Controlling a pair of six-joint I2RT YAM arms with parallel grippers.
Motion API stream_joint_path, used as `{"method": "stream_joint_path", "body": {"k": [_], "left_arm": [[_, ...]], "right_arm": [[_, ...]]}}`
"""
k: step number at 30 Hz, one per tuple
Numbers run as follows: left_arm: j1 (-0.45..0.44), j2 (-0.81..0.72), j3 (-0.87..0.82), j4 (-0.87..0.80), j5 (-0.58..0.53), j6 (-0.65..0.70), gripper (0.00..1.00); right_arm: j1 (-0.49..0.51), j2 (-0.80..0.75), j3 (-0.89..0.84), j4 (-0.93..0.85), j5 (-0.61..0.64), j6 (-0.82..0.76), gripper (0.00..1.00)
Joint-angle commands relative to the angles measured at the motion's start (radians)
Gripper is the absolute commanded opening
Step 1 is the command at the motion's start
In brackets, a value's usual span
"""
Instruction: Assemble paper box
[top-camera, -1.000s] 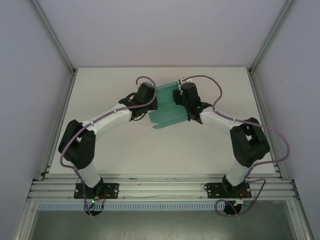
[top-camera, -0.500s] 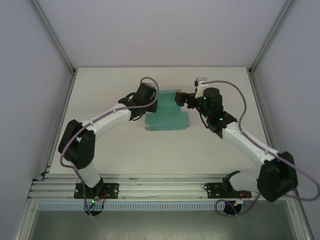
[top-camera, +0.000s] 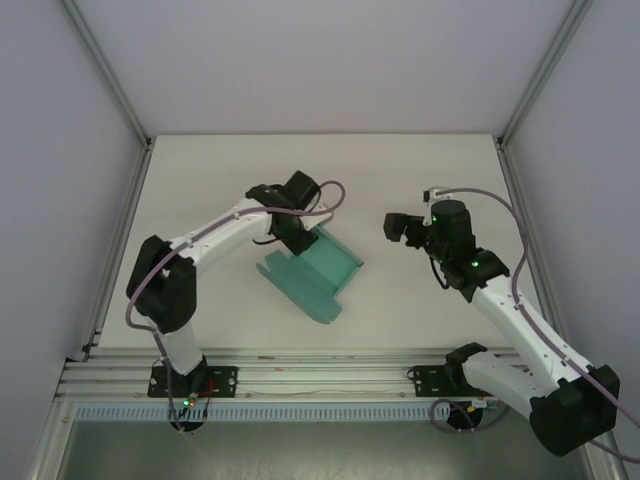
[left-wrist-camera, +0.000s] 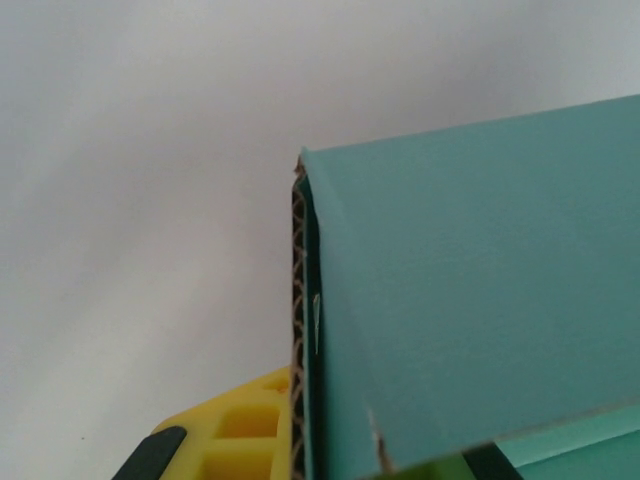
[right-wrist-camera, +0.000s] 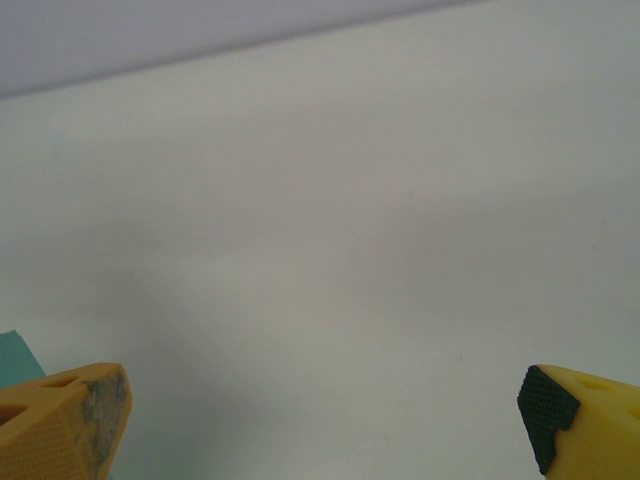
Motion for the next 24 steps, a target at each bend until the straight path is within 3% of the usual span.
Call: {"method": "stream_joint_path", "body": {"k": [1, 9, 15, 24], "left_arm": [[-0.051, 0.078, 0.055, -0.150, -0.118, 0.037, 0.00], [-0.099, 0.292, 0.181, -0.163, -0.294, 0.028, 0.00], [-0.136, 0.456, 0.240, -0.086, -0.547, -0.003, 0.00], [-0.186, 0.576, 0.200, 0.090, -0.680, -0.039, 0.00]], "right_arm": [[-0.011, 0.001, -0.002, -0.057, 0.002, 0.013, 1.00], [-0.022, 0.023, -0.008, -0.048, 0.015, 0.004, 1.00], [-0.030, 0.028, -0.013, -0.041, 0.020, 0.003, 1.00], [-0.043, 0.019, -0.025, -0.030, 0.034, 0.006, 1.00]]}}
